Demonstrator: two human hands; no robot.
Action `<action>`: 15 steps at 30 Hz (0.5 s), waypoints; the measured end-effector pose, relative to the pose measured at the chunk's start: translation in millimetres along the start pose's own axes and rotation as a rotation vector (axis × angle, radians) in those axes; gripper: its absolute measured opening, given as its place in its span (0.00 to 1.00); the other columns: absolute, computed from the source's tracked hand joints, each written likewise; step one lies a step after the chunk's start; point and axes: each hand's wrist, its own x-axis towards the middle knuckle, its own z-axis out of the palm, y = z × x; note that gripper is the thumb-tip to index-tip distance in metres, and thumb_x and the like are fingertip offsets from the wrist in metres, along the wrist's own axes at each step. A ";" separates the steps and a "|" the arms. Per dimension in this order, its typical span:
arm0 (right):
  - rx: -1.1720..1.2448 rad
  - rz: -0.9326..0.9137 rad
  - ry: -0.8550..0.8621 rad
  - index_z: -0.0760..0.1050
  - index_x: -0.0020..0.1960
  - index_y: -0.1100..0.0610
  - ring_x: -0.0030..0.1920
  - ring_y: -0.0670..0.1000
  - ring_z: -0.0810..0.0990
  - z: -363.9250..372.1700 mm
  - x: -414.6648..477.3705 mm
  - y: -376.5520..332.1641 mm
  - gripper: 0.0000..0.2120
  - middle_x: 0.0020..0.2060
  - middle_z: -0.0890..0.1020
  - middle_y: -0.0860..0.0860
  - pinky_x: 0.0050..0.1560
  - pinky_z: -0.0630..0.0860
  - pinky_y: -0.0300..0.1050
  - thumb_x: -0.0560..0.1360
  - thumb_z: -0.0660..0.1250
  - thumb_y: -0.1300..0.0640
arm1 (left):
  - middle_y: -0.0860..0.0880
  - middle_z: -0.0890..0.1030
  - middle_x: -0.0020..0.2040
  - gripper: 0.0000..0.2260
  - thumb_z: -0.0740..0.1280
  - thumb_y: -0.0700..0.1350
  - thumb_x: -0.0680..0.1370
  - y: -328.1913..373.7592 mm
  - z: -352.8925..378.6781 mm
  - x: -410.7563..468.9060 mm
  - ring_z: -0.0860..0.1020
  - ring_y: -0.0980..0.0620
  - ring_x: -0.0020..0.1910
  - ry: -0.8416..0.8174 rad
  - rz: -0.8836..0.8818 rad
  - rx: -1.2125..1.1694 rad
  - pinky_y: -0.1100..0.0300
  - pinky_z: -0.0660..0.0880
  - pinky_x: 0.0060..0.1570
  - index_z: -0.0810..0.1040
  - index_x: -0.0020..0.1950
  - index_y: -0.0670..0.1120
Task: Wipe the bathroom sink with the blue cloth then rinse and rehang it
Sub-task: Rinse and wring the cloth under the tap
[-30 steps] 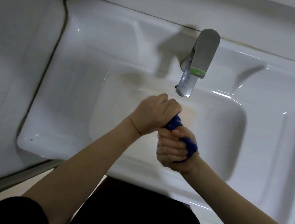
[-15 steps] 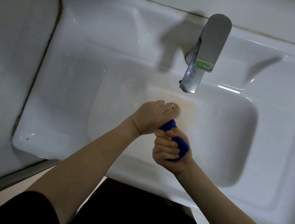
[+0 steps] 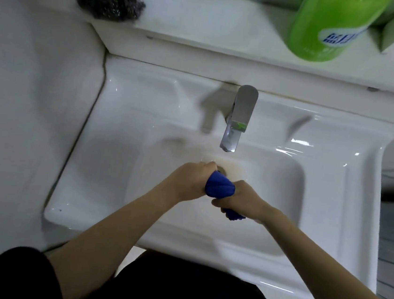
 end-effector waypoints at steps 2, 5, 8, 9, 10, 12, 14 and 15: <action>-0.032 -0.021 0.054 0.69 0.31 0.60 0.26 0.50 0.70 5.3 -1.5 0.3 0.14 0.27 0.74 0.54 0.30 0.66 0.38 0.69 0.73 0.61 | 0.51 0.74 0.38 0.04 0.65 0.40 0.76 3.9 -1.8 -4.1 0.73 0.50 0.36 -0.002 -0.015 0.041 0.60 0.66 0.35 0.72 0.49 0.43; 0.059 -0.026 0.069 0.65 0.30 0.58 0.28 0.49 0.67 17.0 1.3 7.8 0.17 0.26 0.70 0.51 0.33 0.65 0.41 0.69 0.72 0.65 | 0.47 0.76 0.38 0.07 0.64 0.36 0.74 6.8 1.3 -9.9 0.69 0.49 0.35 -0.008 -0.027 0.084 0.59 0.63 0.36 0.74 0.51 0.41; 0.149 0.004 0.052 0.64 0.28 0.57 0.27 0.50 0.68 26.5 6.2 21.4 0.18 0.24 0.70 0.50 0.32 0.65 0.42 0.68 0.70 0.68 | 0.45 0.80 0.41 0.10 0.64 0.36 0.73 5.9 10.9 -11.3 0.70 0.49 0.34 -0.051 -0.030 0.174 0.59 0.63 0.35 0.73 0.54 0.41; 0.177 0.017 0.037 0.64 0.28 0.58 0.25 0.49 0.67 28.6 7.1 25.2 0.18 0.22 0.69 0.49 0.31 0.64 0.41 0.69 0.70 0.68 | 0.44 0.81 0.42 0.09 0.63 0.37 0.74 4.6 14.4 -10.6 0.70 0.49 0.35 -0.074 -0.033 0.196 0.59 0.63 0.35 0.73 0.54 0.41; 0.209 0.032 0.018 0.63 0.27 0.58 0.23 0.48 0.66 30.5 7.9 28.6 0.19 0.21 0.69 0.49 0.29 0.63 0.40 0.69 0.69 0.69 | 0.44 0.81 0.43 0.08 0.62 0.37 0.75 3.3 18.3 -9.5 0.70 0.50 0.35 -0.095 -0.037 0.210 0.59 0.64 0.36 0.73 0.54 0.41; 0.268 0.060 -0.016 0.63 0.27 0.58 0.21 0.48 0.64 32.9 8.7 34.2 0.19 0.19 0.68 0.49 0.27 0.61 0.39 0.70 0.68 0.68 | 0.44 0.81 0.43 0.08 0.62 0.37 0.75 3.3 24.5 -7.9 0.72 0.49 0.36 -0.116 -0.032 0.226 0.58 0.65 0.36 0.73 0.54 0.41; 0.297 0.066 -0.014 0.65 0.27 0.58 0.22 0.49 0.66 34.5 7.5 39.9 0.18 0.20 0.70 0.50 0.28 0.62 0.40 0.71 0.69 0.67 | 0.43 0.80 0.42 0.08 0.63 0.36 0.74 2.2 30.1 -5.9 0.76 0.45 0.36 -0.088 0.008 0.213 0.56 0.68 0.35 0.73 0.53 0.40; 0.302 0.066 -0.015 0.67 0.27 0.58 0.23 0.50 0.67 34.0 5.6 41.4 0.17 0.21 0.71 0.51 0.28 0.64 0.40 0.70 0.69 0.66 | 0.43 0.79 0.41 0.08 0.63 0.35 0.73 1.8 31.4 -4.1 0.78 0.42 0.36 -0.071 0.027 0.192 0.54 0.70 0.33 0.73 0.52 0.40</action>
